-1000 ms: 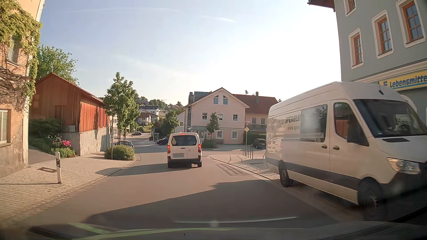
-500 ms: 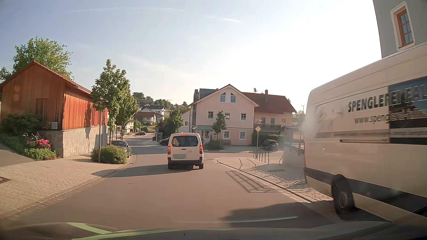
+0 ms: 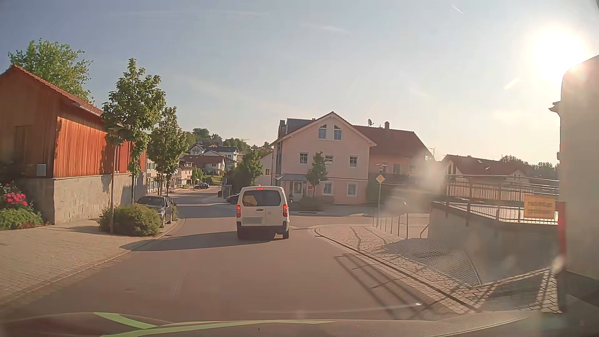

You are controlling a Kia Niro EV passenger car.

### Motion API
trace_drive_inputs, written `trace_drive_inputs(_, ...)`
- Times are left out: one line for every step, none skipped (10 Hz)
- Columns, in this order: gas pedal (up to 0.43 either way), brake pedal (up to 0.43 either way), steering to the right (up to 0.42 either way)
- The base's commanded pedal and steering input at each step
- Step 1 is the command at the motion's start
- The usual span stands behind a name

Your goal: Follow the waypoints while adhering to traffic rules and regulations

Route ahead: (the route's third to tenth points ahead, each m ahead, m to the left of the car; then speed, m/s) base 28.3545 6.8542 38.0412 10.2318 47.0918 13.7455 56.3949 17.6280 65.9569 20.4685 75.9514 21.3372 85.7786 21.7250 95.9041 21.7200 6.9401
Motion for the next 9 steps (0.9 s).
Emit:
trace_drive_inputs(0.000, 0.067, -0.026)
trace_drive_inputs(0.000, 0.037, -0.030)
trace_drive_inputs(0.000, 0.006, -0.034)
trace_drive_inputs(0.000, 0.000, -0.036)
trace_drive_inputs(0.000, 0.000, -0.039)
trace_drive_inputs(0.000, 0.000, -0.042)
trace_drive_inputs(0.000, 0.000, -0.045)
trace_drive_inputs(0.000, 0.000, -0.048)
trace_drive_inputs(0.000, 0.000, -0.048)
